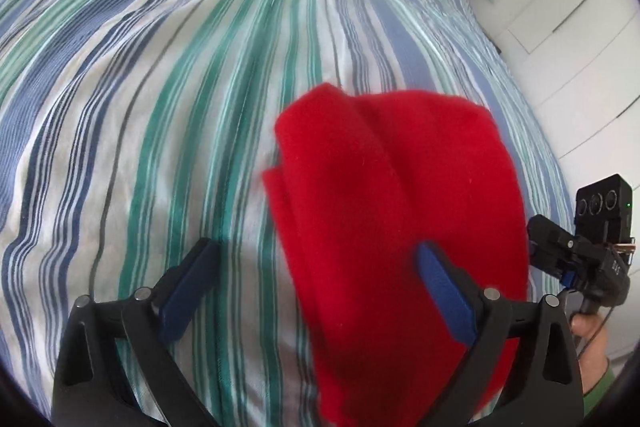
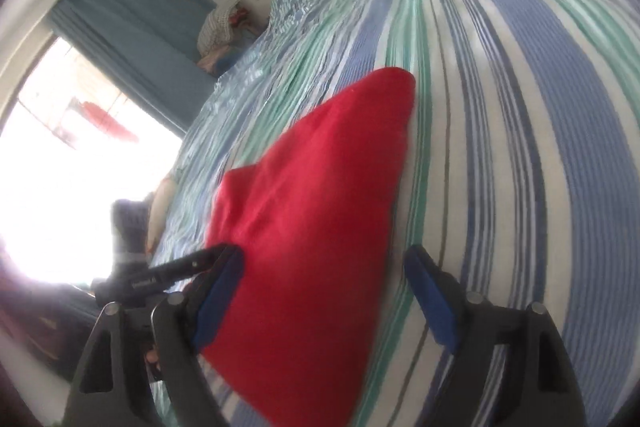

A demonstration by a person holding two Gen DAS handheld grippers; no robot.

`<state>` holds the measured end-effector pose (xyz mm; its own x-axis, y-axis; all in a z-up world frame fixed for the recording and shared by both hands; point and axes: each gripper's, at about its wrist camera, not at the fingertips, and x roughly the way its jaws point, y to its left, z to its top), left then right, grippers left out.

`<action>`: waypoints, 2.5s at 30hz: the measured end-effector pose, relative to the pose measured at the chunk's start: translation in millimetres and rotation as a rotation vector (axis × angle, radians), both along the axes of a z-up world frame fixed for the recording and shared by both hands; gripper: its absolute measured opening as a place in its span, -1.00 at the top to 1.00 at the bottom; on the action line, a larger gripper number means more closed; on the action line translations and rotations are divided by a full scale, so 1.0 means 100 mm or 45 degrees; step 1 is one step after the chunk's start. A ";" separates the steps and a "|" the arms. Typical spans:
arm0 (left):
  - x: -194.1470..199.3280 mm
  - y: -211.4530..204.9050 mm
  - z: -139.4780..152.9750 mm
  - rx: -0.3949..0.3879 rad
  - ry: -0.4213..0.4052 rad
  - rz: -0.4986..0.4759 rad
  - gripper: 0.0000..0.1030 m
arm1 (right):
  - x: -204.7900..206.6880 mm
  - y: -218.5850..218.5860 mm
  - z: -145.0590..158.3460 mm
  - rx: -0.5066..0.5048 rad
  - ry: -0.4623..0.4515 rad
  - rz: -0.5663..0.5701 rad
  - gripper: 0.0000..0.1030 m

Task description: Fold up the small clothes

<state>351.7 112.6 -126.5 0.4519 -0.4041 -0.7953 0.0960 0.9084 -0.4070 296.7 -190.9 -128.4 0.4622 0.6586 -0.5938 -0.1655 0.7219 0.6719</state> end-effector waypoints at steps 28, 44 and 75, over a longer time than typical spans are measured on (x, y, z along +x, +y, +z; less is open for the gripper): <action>-1.38 -0.58 0.74 0.557 -0.510 0.110 -0.98 | -0.77 -0.18 0.59 -0.902 -0.317 -0.155 -0.88; -2.67 -0.74 1.13 0.610 -0.359 0.255 -0.99 | -2.54 -0.03 1.06 -0.796 -0.325 -0.202 -0.99; -3.12 -0.98 1.20 0.652 -0.312 0.155 -0.99 | -3.28 0.38 1.48 -1.013 -0.319 -0.228 -0.99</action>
<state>39.3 14.1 -6.6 0.6663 0.0708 -0.7423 0.0145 0.9941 0.1078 -31.4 -152.7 19.5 0.6991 -0.0072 -0.7150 -0.0797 0.9929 -0.0879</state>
